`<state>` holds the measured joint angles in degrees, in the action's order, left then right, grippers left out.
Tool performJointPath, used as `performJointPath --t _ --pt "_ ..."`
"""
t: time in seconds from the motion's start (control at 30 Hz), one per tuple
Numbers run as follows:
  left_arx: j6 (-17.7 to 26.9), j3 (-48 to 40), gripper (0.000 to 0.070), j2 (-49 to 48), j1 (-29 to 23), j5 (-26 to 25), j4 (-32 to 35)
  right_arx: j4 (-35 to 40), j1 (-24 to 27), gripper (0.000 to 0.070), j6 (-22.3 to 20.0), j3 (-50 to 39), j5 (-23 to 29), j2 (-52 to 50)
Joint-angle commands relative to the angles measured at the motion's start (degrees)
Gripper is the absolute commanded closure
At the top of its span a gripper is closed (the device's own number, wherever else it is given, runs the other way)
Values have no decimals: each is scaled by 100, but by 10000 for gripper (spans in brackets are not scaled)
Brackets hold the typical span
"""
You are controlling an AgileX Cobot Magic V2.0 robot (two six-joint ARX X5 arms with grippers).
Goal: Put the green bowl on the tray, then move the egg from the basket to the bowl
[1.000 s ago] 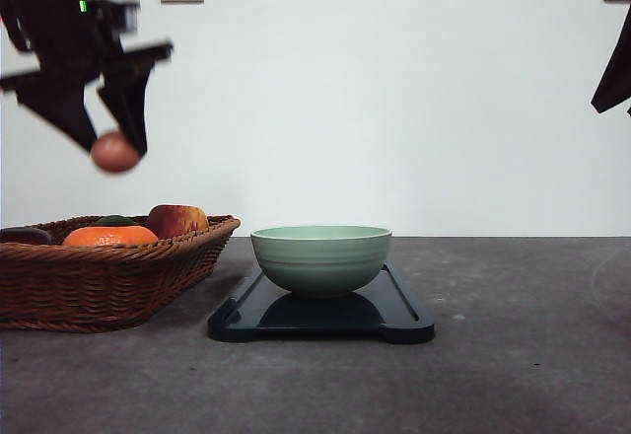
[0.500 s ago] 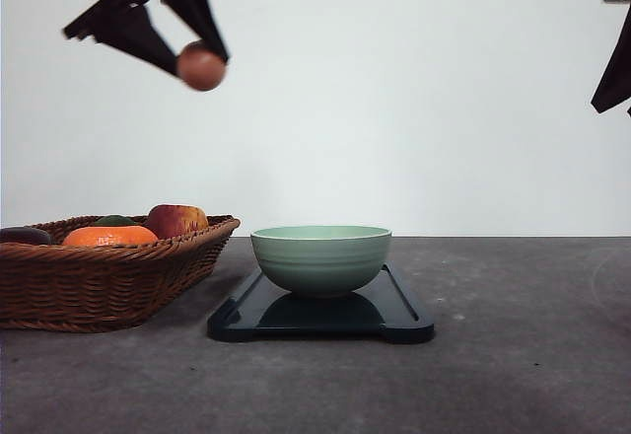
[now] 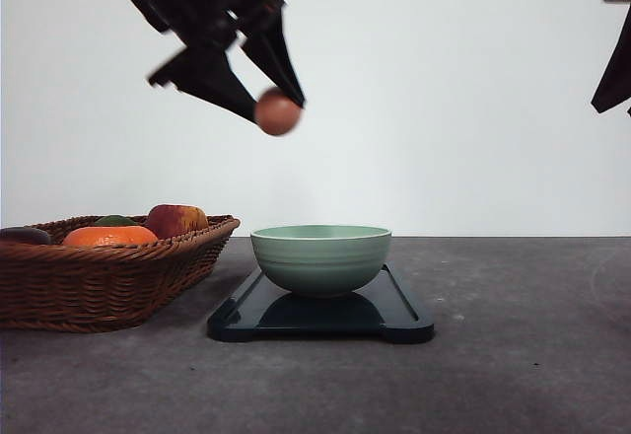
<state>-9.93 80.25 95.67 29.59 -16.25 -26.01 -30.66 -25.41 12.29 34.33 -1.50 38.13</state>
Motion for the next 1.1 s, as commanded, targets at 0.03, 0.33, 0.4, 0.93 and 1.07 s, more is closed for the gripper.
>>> performJointPath --t 0.03,0.33,0.4,0.93,1.07 --pt "-11 114 511 323 122 31 225 25 -33 488 55 28 7 33" --pt "68 120 511 1016 317 316 575 -139 -33 488 55 26 7 33" --pt "68 125 511 1159 337 318 633 -168 -33 488 55 28 7 33" --pt "157 136 511 1802 458 599 941 -242 -33 488 55 26 9 33" --pt "155 136 511 1907 460 638 955 -242 -33 488 52 28 7 33"
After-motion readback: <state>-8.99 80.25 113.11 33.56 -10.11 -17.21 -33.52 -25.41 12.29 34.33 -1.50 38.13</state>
